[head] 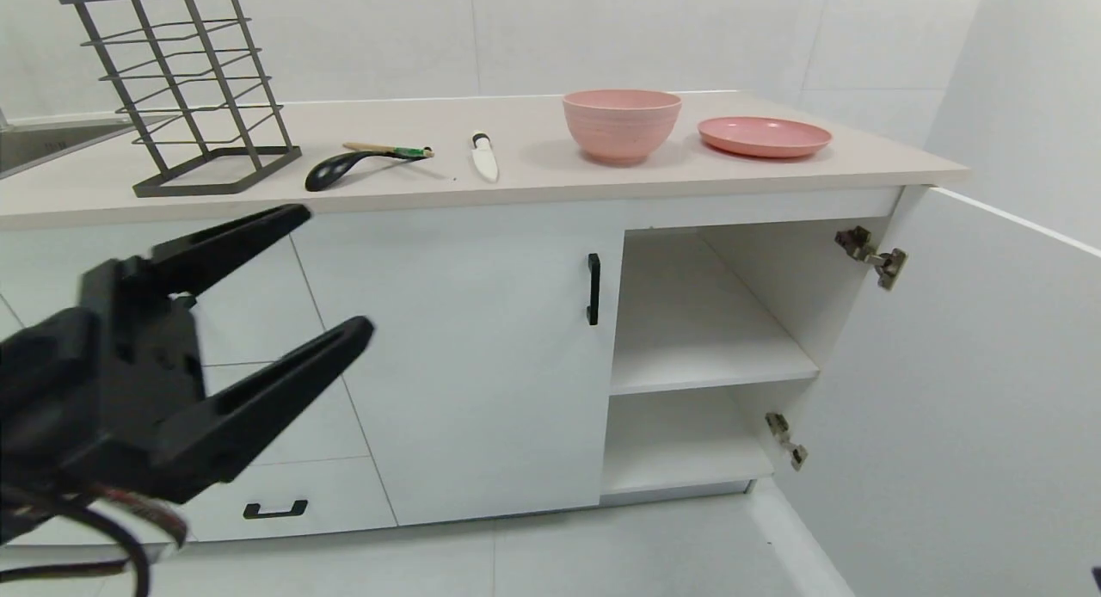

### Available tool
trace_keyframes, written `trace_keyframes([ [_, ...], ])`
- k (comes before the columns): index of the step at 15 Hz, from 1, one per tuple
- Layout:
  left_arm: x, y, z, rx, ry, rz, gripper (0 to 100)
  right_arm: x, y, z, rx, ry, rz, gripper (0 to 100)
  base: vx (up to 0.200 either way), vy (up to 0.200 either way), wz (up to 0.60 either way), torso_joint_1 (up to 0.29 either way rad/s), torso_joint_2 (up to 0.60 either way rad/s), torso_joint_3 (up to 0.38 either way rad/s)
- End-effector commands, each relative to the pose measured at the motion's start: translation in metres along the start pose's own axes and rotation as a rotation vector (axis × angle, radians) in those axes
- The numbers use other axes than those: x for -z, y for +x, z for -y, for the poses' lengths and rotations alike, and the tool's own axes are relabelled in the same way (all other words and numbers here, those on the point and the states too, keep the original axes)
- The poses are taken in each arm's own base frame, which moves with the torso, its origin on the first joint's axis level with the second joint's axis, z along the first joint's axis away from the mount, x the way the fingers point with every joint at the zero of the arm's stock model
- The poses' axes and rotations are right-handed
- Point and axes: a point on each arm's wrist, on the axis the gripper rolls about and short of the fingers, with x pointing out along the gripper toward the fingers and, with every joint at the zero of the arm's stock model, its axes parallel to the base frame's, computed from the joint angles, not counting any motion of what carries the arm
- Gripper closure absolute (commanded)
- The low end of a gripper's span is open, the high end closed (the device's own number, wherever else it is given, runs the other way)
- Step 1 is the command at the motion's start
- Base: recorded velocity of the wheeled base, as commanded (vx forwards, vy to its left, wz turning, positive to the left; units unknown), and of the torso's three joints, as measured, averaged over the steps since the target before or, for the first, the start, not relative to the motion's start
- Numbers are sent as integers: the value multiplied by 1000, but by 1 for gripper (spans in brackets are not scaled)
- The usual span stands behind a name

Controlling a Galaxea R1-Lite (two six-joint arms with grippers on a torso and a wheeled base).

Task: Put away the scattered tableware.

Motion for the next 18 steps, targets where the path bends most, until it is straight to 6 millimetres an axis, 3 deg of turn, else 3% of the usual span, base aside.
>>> trace_keyframes([
  [1, -25, -77, 22, -208, 140, 71, 0, -14, -25, -26, 1, -36, 32, 0, 0, 0, 0, 0, 0, 0],
  [3, -29, -100, 36, -285, 153, 56, 0, -15, -37, -40, 2, -34, 30, 0, 0, 0, 0, 0, 0, 0],
  [4, -21, -122, 56, -328, 138, 19, 0, -14, -48, -53, 3, -32, 27, 0, 0, 0, 0, 0, 0, 0],
  [5, -18, -128, 62, -334, 137, 10, 0, -13, -51, -56, 4, -28, 22, 0, 0, 0, 0, 0, 0, 0],
  [6, -7, -151, 85, -337, 133, -3, 0, -6, -64, -73, 6, -8, 2, 0, 0, 0, 0, 0, 0, 0],
  [8, 8, -168, 100, -344, 124, -17, 0, 2, -74, -86, 9, 2, -13, 0, 0, 0, 0, 0, 0, 0],
  [10, 20, -169, 99, -357, 120, -33, 0, 1, -74, -85, 46, -4, -16, 0, 0, 0, 0, 0, 0, 0],
  [11, 40, -172, 96, -448, 40, -138, 0, 3, -74, -83, 163, 16, -52, 0, 0, 0, 0, 0, 0, 0],
  [14, 71, -182, 97, -710, -105, -390, 0, 14, -76, -80, 382, 172, -151, 0, 0, 0, 0, 0, 0, 0],
  [18, 69, -187, 101, -844, 15, -362, 0, 44, -84, -89, 524, 368, -440, 0, 0, 0, 0, 0, 0, 0],
])
